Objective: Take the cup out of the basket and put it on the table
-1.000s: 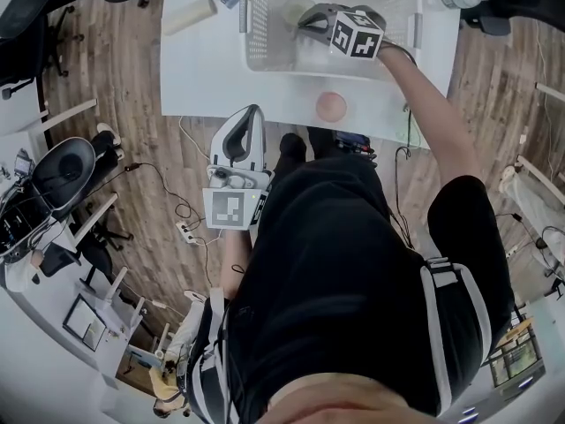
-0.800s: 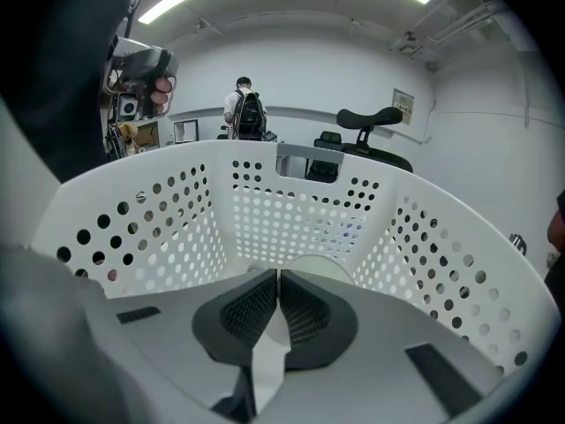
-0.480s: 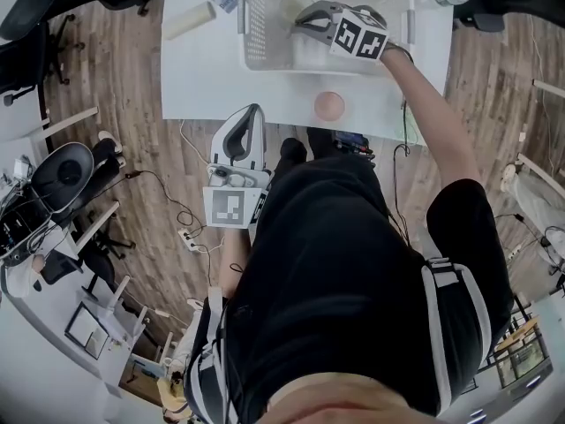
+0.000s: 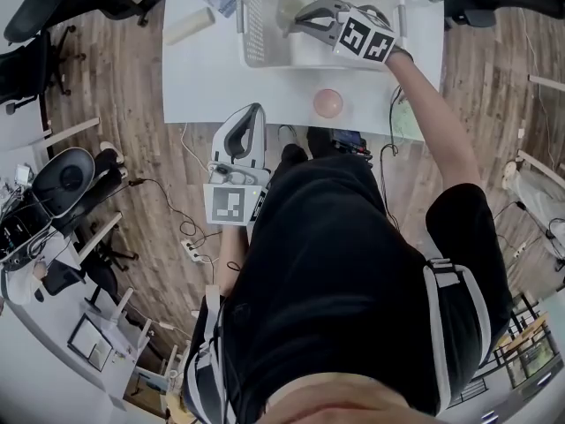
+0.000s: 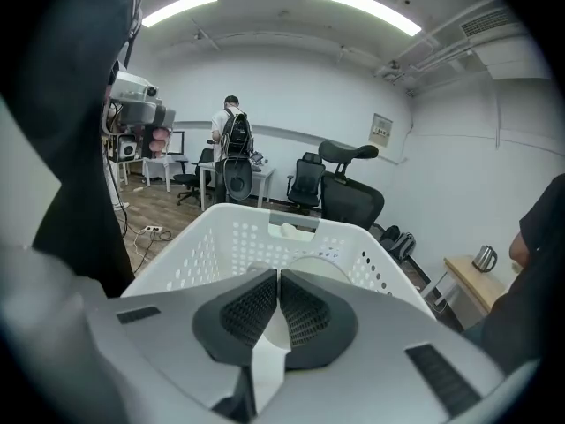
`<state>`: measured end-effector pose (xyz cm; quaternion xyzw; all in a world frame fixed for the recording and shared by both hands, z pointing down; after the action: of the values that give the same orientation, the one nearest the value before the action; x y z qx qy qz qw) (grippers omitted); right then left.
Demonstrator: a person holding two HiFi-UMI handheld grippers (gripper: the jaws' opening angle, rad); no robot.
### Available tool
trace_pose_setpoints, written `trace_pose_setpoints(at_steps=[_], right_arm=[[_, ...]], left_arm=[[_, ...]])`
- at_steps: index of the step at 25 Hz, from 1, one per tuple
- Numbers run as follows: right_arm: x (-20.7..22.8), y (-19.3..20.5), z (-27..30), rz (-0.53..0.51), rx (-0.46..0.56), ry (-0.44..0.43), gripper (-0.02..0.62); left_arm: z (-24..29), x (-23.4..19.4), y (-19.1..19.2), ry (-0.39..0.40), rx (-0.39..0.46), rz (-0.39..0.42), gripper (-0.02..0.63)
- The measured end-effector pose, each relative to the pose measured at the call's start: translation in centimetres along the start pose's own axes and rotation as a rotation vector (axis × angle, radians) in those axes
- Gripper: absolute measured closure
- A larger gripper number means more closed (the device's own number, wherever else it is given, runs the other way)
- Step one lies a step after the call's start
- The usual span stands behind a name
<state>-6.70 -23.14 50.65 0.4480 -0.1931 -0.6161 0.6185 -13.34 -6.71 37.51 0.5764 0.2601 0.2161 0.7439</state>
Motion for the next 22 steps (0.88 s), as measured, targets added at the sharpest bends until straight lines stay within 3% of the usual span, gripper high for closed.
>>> trace_pose_setpoints(at_steps=[12,22], right_arm=[[-0.9,-6.3,-5.8,-0.045,0.049,0.122,0.568],[-4.7,-11.7,-10.3,-0.089,0.075,0.214,0.568]], left_arm=[[-1.6,1.3,-0.4,0.079,0.037,0.028,0.588],[-3.6,1.5,-0.5,0.142,0.071,0.046,0.588]])
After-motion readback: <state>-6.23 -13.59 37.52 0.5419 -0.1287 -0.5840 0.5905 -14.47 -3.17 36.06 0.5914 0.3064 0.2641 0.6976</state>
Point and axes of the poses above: the fingertips, and each gripper's own axes: z forward along the fingers, x to its right, y out of its underside, the point moved 1 cm from there along -z, backward along the fingers, and after that the axes turned 11 degrees about y, right-handed, at the moved point
